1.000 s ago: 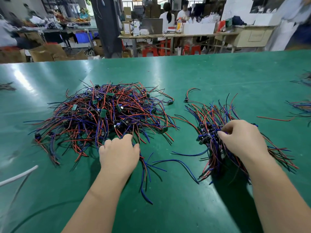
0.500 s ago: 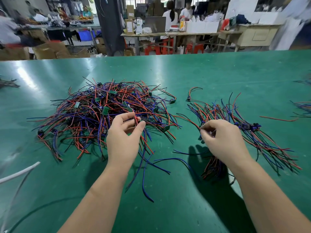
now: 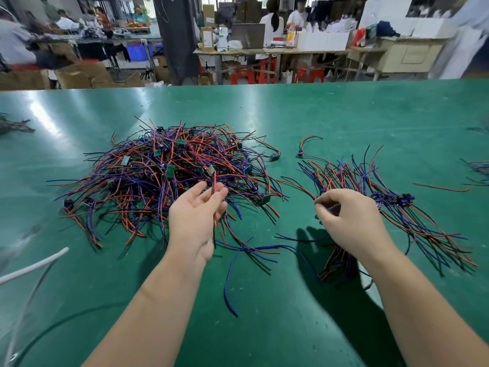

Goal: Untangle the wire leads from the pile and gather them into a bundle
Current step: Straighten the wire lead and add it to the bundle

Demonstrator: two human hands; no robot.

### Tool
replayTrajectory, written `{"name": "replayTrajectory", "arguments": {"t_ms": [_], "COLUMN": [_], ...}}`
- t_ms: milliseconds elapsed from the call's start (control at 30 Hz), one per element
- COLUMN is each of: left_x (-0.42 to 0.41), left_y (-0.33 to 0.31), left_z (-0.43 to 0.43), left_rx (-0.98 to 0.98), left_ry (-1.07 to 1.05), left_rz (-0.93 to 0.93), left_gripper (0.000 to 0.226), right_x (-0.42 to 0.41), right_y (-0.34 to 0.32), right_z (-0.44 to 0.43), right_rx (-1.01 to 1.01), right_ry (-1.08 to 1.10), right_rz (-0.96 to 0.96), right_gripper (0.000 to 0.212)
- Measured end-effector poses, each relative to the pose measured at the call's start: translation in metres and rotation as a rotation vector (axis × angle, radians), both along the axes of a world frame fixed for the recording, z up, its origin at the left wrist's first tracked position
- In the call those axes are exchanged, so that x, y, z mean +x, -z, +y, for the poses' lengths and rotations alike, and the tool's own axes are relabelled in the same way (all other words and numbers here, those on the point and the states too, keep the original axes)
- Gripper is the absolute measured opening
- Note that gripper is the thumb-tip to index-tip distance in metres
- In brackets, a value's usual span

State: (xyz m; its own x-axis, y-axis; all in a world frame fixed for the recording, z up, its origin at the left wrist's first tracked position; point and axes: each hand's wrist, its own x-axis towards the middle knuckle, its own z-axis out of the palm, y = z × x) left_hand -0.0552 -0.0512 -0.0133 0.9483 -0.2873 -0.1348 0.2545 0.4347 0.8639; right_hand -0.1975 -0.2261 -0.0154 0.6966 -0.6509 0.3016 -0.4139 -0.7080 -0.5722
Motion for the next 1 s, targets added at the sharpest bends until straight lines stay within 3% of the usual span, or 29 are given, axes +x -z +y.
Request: {"name": "replayTrajectory", "arguments": {"t_ms": [67,200,400,533,633,767,1000], "left_x": [-0.003,-0.013,-0.013,-0.024,-0.038,-0.052,-0.053], "left_y": [-0.002,-0.009,-0.017,-0.021,-0.018,-0.014,-0.013], "left_z": [-0.001,-0.004,0.000,-0.002,-0.005,-0.008,-0.005], "left_rx": [-0.009,-0.097,-0.221,-0.164,-0.106,0.021,0.224], "left_ry": [0.072,0.098,0.217,0.461,0.636,0.814,0.865], "left_rz": [-0.019,-0.077,0.174,0.239,0.241,0.185,-0.006], "left_gripper": [0.037,0.035,0.033,0.032,0.032,0.031,0.016], "right_x": [0.001,0.004,0.005,0.008,0.012,0.012,0.012], "right_y": [-0.002,-0.005,-0.005,-0.010,-0.010,-0.012,-0.014], "right_z": [0.003,0.011,0.018,0.024,0.027,0.025,0.021], "right_rx": [0.032,0.197,0.312,0.829,1.135,1.274,1.325], "right_ry": [-0.013,-0.107,-0.187,-0.327,-0.371,-0.346,-0.269], "right_rz": [-0.049,-0.123,-0.101,-0.266,-0.389,-0.561,-0.547], "right_gripper": [0.011,0.013,0.016,0.010,0.030,0.022,0.012]}}
